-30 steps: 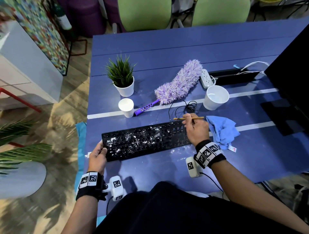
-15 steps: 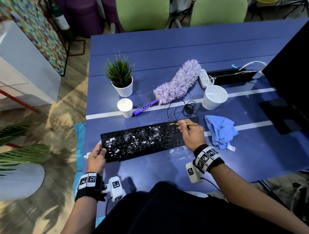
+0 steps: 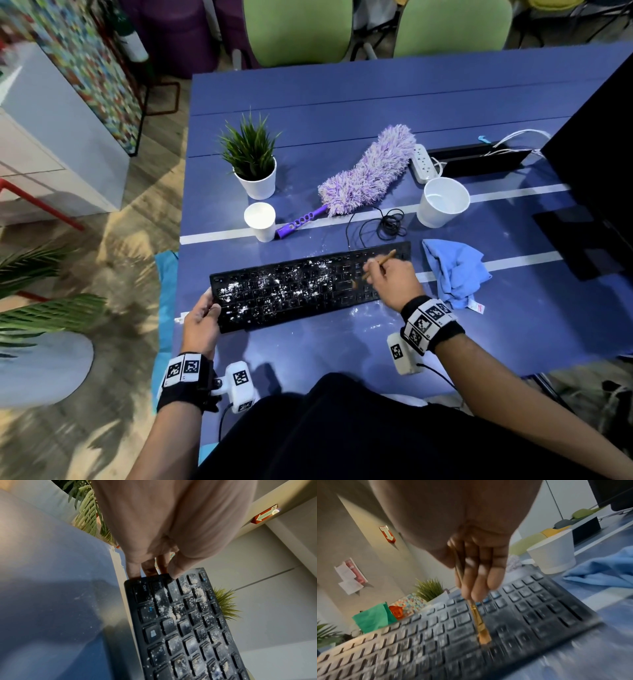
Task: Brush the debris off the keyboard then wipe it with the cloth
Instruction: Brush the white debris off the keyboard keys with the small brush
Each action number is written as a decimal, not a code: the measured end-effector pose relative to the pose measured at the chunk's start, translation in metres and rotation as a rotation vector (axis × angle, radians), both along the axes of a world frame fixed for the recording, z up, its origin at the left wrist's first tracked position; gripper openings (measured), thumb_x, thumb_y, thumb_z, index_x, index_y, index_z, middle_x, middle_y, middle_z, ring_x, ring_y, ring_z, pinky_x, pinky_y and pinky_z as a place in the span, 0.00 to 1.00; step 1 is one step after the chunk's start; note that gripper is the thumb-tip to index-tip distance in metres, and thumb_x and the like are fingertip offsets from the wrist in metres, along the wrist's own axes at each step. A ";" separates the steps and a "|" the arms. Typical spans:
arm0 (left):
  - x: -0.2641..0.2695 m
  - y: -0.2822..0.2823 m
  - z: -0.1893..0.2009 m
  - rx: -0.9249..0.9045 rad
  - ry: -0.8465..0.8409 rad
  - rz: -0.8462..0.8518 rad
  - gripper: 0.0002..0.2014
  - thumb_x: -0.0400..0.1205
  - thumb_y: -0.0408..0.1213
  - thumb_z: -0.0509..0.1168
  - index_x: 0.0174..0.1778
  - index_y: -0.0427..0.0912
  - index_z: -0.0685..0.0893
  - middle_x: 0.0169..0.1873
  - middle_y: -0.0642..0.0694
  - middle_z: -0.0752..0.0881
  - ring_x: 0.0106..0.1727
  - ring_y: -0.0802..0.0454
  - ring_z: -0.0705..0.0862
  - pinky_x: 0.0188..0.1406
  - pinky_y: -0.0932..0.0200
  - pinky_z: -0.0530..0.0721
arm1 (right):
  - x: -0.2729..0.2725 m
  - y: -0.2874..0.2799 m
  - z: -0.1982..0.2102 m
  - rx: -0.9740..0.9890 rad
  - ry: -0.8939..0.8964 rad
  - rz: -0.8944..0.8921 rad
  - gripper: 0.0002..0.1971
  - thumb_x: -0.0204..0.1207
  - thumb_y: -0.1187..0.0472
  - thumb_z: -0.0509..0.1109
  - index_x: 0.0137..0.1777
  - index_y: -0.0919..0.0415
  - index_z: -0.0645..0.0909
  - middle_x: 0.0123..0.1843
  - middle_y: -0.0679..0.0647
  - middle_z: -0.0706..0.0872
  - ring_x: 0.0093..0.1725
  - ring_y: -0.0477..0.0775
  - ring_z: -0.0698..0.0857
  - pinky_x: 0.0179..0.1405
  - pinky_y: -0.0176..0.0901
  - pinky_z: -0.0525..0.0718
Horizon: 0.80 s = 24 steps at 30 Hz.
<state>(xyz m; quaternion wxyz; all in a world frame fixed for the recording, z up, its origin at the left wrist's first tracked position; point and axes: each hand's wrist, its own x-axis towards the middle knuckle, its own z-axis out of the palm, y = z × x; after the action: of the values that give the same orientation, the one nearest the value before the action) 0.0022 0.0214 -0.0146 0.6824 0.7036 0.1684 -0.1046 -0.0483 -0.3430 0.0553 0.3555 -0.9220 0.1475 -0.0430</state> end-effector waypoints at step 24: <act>0.000 -0.001 -0.007 -0.032 -0.046 -0.001 0.23 0.85 0.17 0.52 0.76 0.35 0.76 0.63 0.39 0.83 0.63 0.48 0.80 0.53 0.71 0.82 | -0.004 0.017 -0.001 -0.224 -0.067 -0.036 0.16 0.86 0.53 0.55 0.49 0.59 0.83 0.37 0.59 0.89 0.38 0.63 0.87 0.39 0.49 0.82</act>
<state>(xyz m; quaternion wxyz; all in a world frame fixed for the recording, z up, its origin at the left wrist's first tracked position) 0.0023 0.0207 -0.0218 0.6971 0.6950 0.1506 -0.0912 -0.0526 -0.3255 0.0540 0.2541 -0.9512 0.1461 -0.0965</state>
